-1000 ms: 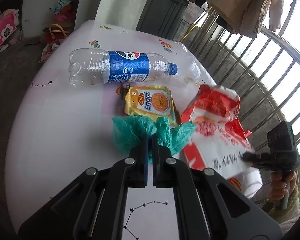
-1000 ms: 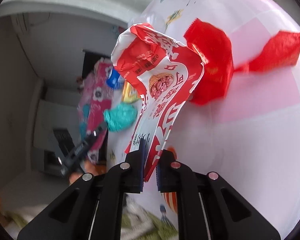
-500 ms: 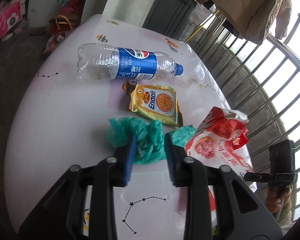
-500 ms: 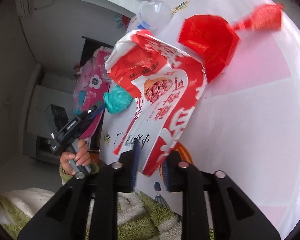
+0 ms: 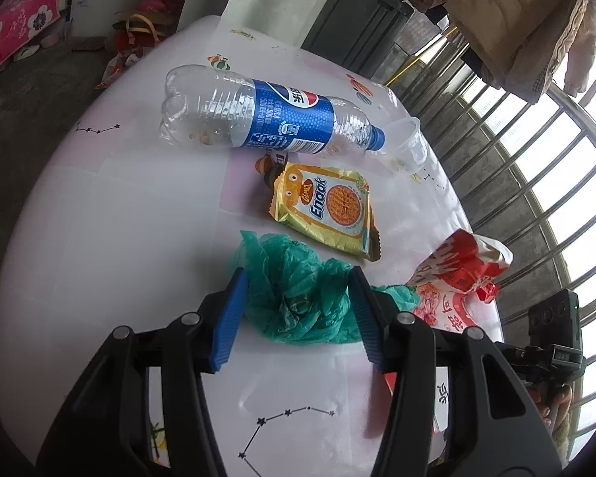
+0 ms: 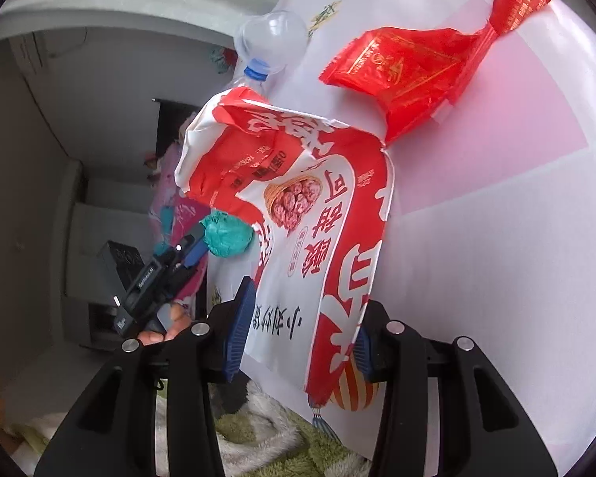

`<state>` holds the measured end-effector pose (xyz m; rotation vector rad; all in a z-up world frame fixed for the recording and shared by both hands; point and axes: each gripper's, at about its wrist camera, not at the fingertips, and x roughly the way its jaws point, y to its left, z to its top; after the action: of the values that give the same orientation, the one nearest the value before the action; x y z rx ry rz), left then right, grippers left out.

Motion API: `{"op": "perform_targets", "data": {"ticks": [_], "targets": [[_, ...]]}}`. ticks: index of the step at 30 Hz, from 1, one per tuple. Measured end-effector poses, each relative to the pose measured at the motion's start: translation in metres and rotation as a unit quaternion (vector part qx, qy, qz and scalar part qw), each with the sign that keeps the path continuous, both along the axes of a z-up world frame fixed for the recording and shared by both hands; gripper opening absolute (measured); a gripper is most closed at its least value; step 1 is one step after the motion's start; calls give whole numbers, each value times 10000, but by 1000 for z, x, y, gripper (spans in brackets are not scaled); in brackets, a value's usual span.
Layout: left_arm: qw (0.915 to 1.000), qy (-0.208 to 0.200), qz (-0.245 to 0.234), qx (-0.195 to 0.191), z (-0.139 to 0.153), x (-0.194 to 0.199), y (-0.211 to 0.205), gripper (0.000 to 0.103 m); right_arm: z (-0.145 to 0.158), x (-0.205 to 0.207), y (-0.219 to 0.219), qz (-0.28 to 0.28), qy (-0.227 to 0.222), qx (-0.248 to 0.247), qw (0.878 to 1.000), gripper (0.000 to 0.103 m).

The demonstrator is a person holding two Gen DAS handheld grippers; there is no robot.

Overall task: Collect trash
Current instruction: 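Lift the red-and-white snack bag up with the right tool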

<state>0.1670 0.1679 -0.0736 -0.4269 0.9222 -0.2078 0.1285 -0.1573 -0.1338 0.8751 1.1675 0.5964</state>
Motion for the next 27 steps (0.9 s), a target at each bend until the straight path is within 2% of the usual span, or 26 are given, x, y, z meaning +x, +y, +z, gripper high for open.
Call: {"op": "perform_targets", "data": {"ticks": [9,11,13,19,22,27], "targets": [[10000,-27,-22,83,-5,3,-6,49,-1,6,6,43,3,81,10000,43],[9999,-41,-22,105,-5,2,-7,49,1,7,8,32,-3,60,10000,40],[9999,-58,-23,101,-6,2,-8,49,-1,9,10,21,48,71,10000,31],[9999,-124,27,49,-7,1,-7,44,-9,8,8,30,151,422,9990,14],[9999,-151,39,16,-6,0,-5,39,-11,7,7,44,190,724,9972,9],[9998,-171,73,-36,-4,-1,-1,36,-4,4,5,40,89,866,9962,8]]}}
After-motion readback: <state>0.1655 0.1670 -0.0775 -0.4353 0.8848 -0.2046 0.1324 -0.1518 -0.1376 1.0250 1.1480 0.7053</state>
